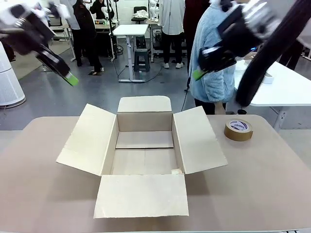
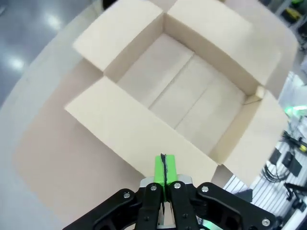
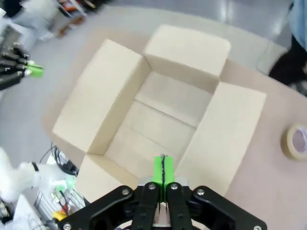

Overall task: Wrap the clocks to prevent damage.
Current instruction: Open the side flaps of the Package Box.

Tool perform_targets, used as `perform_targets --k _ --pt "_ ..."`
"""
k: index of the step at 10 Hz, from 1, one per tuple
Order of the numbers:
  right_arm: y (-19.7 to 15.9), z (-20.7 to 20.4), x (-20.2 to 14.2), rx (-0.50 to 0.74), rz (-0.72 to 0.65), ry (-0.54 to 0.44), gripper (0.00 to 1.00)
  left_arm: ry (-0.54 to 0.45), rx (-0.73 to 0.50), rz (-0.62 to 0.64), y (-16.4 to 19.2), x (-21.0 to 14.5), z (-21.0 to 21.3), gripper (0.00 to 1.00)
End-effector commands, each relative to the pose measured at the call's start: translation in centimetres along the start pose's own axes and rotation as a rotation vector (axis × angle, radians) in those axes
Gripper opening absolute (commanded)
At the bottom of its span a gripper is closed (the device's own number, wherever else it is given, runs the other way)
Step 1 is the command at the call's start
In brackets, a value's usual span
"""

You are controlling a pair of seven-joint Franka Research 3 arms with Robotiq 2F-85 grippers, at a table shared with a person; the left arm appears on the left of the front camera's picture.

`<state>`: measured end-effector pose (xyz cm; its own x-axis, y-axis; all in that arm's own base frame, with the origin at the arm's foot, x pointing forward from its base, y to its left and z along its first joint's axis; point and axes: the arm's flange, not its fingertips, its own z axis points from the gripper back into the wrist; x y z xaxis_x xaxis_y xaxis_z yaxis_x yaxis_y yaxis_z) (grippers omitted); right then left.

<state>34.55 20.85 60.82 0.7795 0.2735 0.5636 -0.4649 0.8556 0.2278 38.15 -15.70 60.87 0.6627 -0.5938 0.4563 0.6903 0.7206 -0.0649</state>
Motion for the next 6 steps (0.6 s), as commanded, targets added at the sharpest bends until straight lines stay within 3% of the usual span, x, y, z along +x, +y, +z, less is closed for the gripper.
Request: perform_targets --k 1,4,6 --pt "1.0 -4.3 0.5 -0.181 -0.113 0.171 0.0 0.208 0.097 0.178 -1.4 2.1 -4.8 0.0" --pt "0.3 -10.0 -0.5 -0.337 -0.194 0.26 0.0 0.311 0.252 0.203 -2.5 1.6 -10.4 0.0" --pt "-2.1 -13.1 -1.0 -0.292 -0.24 0.332 0.0 0.318 0.235 0.192 -1.5 1.1 -12.3 0.0"
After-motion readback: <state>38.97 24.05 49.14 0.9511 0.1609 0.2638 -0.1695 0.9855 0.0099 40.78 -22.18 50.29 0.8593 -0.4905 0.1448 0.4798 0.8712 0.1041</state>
